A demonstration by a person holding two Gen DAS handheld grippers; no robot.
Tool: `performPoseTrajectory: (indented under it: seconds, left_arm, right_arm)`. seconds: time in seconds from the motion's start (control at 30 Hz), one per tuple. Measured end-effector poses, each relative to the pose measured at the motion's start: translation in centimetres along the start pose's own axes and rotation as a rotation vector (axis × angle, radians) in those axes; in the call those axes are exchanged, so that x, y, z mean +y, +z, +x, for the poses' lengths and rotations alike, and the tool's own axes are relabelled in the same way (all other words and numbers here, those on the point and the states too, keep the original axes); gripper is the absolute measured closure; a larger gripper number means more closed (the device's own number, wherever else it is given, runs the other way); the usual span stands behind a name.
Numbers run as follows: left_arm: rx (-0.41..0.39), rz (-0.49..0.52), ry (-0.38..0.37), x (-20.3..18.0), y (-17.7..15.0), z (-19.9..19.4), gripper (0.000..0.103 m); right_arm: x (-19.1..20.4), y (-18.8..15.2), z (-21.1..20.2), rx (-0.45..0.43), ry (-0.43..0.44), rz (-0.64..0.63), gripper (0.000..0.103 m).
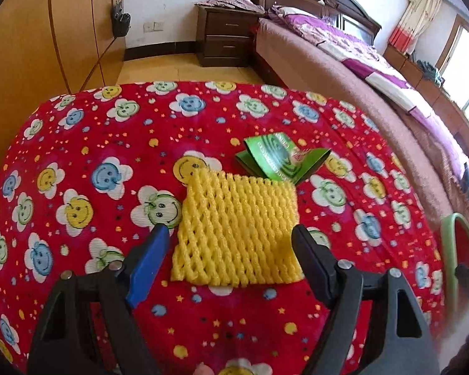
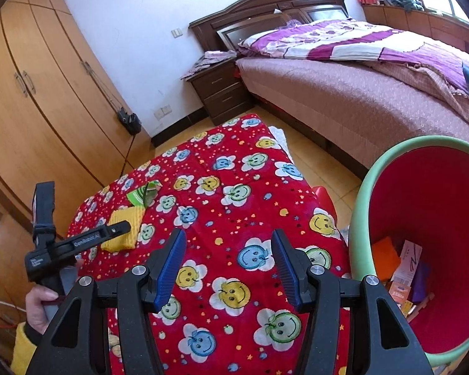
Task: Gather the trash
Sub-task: 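Grasp the yellow foam mesh pad with the left tool and lift it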
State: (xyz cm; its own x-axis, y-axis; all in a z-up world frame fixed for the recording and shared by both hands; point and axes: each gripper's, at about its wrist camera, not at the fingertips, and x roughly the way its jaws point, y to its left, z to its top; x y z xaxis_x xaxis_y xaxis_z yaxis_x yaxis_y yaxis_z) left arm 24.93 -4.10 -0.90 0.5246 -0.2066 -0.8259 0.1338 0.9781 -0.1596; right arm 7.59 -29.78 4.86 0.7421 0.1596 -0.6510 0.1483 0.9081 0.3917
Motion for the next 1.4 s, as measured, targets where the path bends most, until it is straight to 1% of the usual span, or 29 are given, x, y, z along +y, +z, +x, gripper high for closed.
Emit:
performPoseTrajectory:
  seconds: [0.07, 0.23, 0.4, 0.47, 0.5, 0.53, 0.57, 0.6, 0.63, 0.67, 0.73, 0.77, 0.8, 0.87, 0.97, 1.03, 1.23, 1.4]
  left_arm:
    - [-0.018, -0.001, 0.004, -0.2, -0.1, 0.0, 0.023]
    - [-0.028, -0.026, 0.015, -0.3, -0.3, 0.1, 0.023]
    - [-0.032, -0.027, 0.048, -1.1, -0.8, 0.1, 0.022]
    - [-0.033, -0.027, 0.046, -1.2, -0.8, 0.0, 0.026]
    - [-0.04, -0.028, 0.038, -1.2, -0.9, -0.1, 0.032]
    - [-0.044, -0.029, 0.028, -1.2, -1.0, -0.2, 0.041]
    - [-0.044, -0.031, 0.008, -1.3, -1.2, -0.4, 0.047]
    - [-0.045, -0.039, -0.026, -1.3, -1.3, -0.5, 0.059]
    - [-0.038, -0.051, -0.057, -1.3, -1.5, -0.6, 0.068]
    - [-0.036, -0.07, -0.086, -1.2, -1.5, -0.7, 0.072]
    - [-0.035, -0.088, -0.11, -1.0, -1.6, -0.9, 0.08]
    - [-0.036, -0.095, -0.121, -0.8, -1.6, -1.0, 0.081]
    - [-0.04, -0.1, -0.126, -0.6, -1.7, -1.1, 0.087]
    - [-0.042, -0.109, -0.134, -0.1, -1.8, -1.5, 0.093]
    - [-0.037, -0.136, -0.155, 0.9, -1.8, -2.2, 0.093]
    - [-0.047, -0.139, -0.147, 1.6, -1.9, -2.9, 0.093]
    - [-0.096, -0.136, -0.094, 4.0, -1.3, -4.8, 0.093]
    - [-0.153, -0.139, -0.016, 6.8, -0.1, -6.1, 0.093]
  right_arm:
    - [-0.2, 0.0, 0.3, 0.006, -0.001, 0.002, 0.045]
    - [-0.2, -0.1, 0.9, 0.017, 0.006, 0.002, 0.045]
    - [0.1, -0.4, 1.1, 0.026, 0.011, -0.009, 0.045]
    - [0.2, -0.4, 1.1, 0.028, 0.012, -0.009, 0.045]
    - [0.2, -0.4, 1.1, 0.028, 0.012, -0.011, 0.045]
    - [0.2, -0.4, 1.0, 0.028, 0.011, -0.012, 0.045]
    - [0.3, -0.4, 1.0, 0.027, 0.011, -0.013, 0.045]
    - [0.3, -0.4, 0.9, 0.027, 0.009, -0.016, 0.045]
    - [0.4, -0.4, 1.0, 0.027, 0.008, -0.017, 0.045]
    - [0.4, -0.4, 1.0, 0.028, 0.008, -0.018, 0.045]
    - [0.5, -0.4, 1.0, 0.03, 0.008, -0.019, 0.045]
    - [0.7, -0.4, 0.9, 0.031, 0.007, -0.022, 0.045]
    - [0.8, -0.4, 0.9, 0.031, 0.006, -0.027, 0.045]
    - [1.1, -0.4, 0.8, 0.03, 0.006, -0.034, 0.045]
    - [1.6, -0.3, 0.6, 0.029, 0.009, -0.047, 0.045]
    - [2.1, -0.3, 0.7, 0.029, 0.013, -0.055, 0.045]
    - [4.0, -0.4, 1.1, 0.046, 0.033, -0.093, 0.045]
    - [5.9, -0.3, 2.2, 0.066, 0.045, -0.128, 0.045]
